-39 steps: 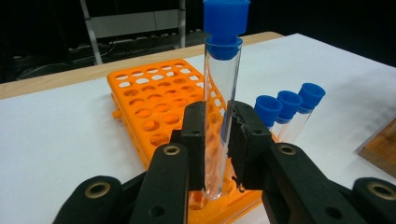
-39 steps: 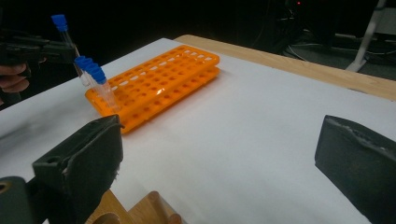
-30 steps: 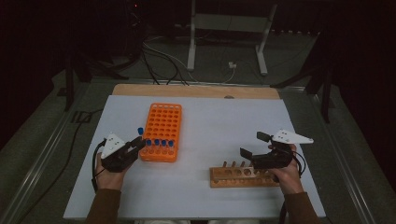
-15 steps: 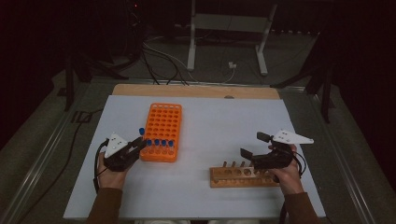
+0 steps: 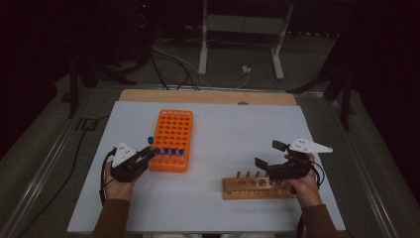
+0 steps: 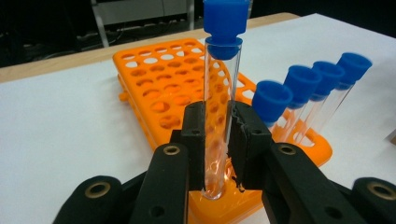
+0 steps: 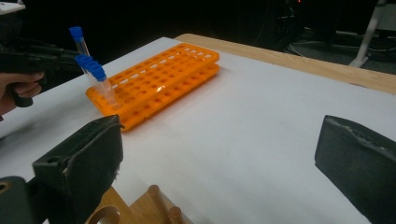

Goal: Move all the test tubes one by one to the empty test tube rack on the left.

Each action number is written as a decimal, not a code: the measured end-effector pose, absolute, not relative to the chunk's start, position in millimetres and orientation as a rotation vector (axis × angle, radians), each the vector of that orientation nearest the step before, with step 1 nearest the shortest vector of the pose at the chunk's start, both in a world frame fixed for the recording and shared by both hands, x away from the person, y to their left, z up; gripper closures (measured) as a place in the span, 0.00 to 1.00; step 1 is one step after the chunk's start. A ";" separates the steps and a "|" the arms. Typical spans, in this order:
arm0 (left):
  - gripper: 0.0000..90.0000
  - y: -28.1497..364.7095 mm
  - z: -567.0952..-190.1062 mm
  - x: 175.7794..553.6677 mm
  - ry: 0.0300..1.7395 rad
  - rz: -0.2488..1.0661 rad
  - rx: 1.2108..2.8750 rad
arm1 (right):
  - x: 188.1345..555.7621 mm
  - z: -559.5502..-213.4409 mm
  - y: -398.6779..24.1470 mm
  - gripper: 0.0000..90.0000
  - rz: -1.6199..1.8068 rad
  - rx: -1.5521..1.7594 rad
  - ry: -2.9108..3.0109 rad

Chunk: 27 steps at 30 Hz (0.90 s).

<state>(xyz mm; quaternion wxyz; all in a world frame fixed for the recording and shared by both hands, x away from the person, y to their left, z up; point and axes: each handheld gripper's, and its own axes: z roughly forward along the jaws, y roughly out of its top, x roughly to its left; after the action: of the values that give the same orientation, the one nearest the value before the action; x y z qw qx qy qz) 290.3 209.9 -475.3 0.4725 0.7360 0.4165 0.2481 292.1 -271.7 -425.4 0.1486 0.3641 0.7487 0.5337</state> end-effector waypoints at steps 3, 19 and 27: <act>0.86 210.5 -476.5 290.5 1.020 0.605 1.806 | 292.0 -425.6 -271.8 0.01 1.536 1.047 2.152; 0.86 210.7 -481.7 290.4 1.030 0.591 1.834 | 290.4 -428.8 -273.2 0.01 1.544 1.051 2.151; 0.86 210.1 -485.2 290.3 1.049 0.577 1.855 | 289.9 -429.7 -273.8 0.01 1.546 1.049 2.152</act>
<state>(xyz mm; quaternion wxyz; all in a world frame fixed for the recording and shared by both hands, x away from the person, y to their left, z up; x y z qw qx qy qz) 290.3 210.1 -485.2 0.4503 0.7502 0.4242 0.2332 289.9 -273.8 -429.7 0.1454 0.3643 0.7470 0.5368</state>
